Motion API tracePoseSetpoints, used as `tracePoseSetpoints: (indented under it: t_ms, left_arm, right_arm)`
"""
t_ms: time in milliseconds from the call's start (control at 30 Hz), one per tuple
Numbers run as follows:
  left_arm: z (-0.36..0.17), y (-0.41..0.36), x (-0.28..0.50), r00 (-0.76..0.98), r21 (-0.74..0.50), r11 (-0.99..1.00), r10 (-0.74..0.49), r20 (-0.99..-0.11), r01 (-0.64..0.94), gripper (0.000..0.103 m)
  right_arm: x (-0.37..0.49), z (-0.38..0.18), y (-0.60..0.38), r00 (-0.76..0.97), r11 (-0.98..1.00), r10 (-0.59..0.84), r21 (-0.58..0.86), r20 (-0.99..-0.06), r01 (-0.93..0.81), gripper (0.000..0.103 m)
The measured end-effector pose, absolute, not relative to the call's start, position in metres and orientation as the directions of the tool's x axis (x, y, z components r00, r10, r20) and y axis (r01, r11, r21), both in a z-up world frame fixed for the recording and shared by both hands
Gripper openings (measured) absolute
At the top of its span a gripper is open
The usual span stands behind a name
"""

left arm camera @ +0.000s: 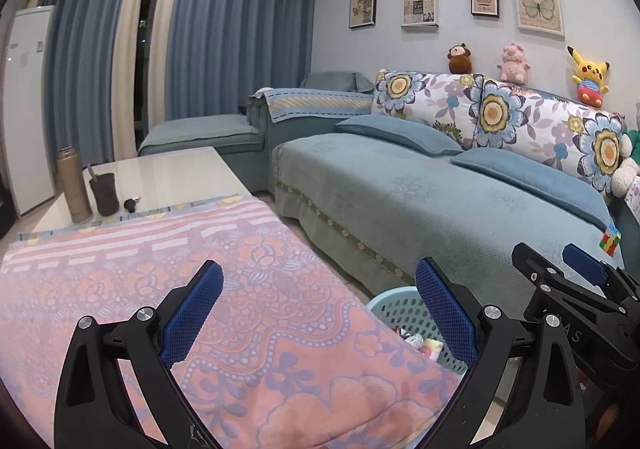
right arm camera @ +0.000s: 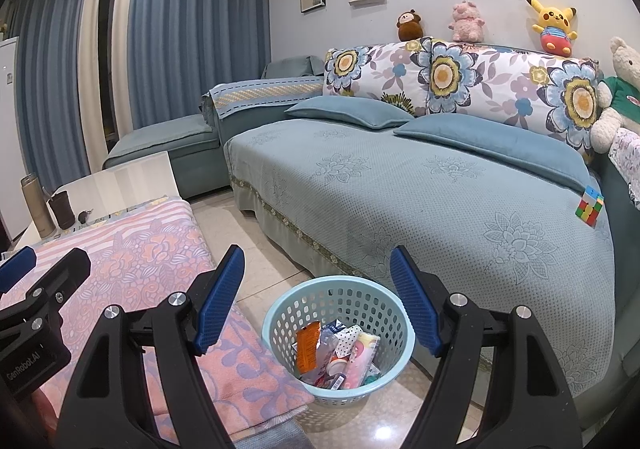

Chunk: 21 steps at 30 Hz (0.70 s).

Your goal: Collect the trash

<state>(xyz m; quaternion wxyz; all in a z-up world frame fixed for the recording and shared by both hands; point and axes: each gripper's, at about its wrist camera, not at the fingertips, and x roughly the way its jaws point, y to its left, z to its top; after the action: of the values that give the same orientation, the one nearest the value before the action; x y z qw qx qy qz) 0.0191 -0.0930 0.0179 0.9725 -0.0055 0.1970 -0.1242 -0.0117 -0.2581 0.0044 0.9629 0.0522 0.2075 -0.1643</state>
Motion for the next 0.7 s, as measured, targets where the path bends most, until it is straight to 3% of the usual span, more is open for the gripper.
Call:
tracePoseSetpoints:
  t_ms: [700]
  left_arm:
    - [0.0184, -0.0922, 0.0192, 0.893, -0.059, 0.970, -0.242, -0.380, 0.237, 0.094]
  right_arm:
    - [-0.0116, 0.0047, -0.2583, 0.860, 0.941, -0.294, 0.033, -0.418, 0.338, 0.071]
